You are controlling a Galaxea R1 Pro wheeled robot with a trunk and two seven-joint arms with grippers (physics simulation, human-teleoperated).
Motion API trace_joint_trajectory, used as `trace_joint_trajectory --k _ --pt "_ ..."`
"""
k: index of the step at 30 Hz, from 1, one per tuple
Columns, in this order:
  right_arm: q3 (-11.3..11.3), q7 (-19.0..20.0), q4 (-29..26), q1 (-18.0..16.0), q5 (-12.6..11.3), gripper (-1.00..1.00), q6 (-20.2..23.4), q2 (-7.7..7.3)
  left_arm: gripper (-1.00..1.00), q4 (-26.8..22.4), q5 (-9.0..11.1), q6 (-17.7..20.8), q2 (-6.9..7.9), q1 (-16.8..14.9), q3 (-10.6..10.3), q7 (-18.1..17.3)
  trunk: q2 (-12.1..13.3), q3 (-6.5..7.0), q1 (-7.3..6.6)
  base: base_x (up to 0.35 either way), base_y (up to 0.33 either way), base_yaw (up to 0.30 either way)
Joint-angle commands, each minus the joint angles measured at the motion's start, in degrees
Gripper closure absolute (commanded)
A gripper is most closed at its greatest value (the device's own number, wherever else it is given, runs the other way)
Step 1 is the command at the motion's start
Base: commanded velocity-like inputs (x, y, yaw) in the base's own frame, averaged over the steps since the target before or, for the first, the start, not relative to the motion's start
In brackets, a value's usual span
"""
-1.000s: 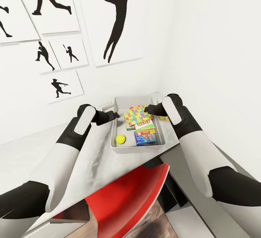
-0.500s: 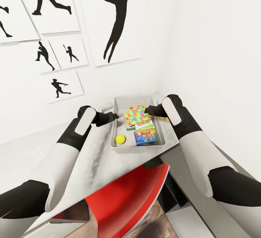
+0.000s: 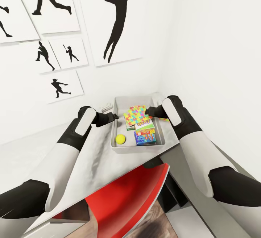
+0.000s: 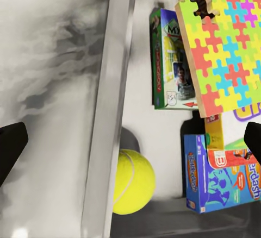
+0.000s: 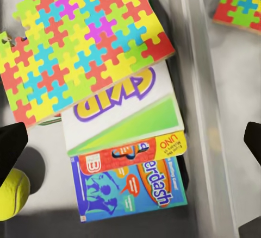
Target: Put all the toys in the child's room - the three board games (two on the bed and one on the table), the two jigsaw puzzles on the table, and the tennis ball on the table - inside the toy box on the table in the child's room.
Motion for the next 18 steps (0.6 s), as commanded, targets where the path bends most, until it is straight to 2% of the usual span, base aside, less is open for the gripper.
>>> trace_joint_trajectory --k 1,18 --pt "0.1 -0.6 -0.03 -0.06 -0.59 -1.0 0.09 -0.02 -1.0 -0.05 0.6 0.04 0.01 -0.05 -0.07 0.6 -0.11 -0.1 0.03 0.0 0.0 0.0" --pt "0.08 -0.57 2.22 -0.04 -0.59 -1.0 -0.22 -0.11 -1.0 1.35 0.54 -0.14 0.08 -0.06 -0.08 0.08 -0.11 -0.1 0.03 0.0 0.0 0.0"
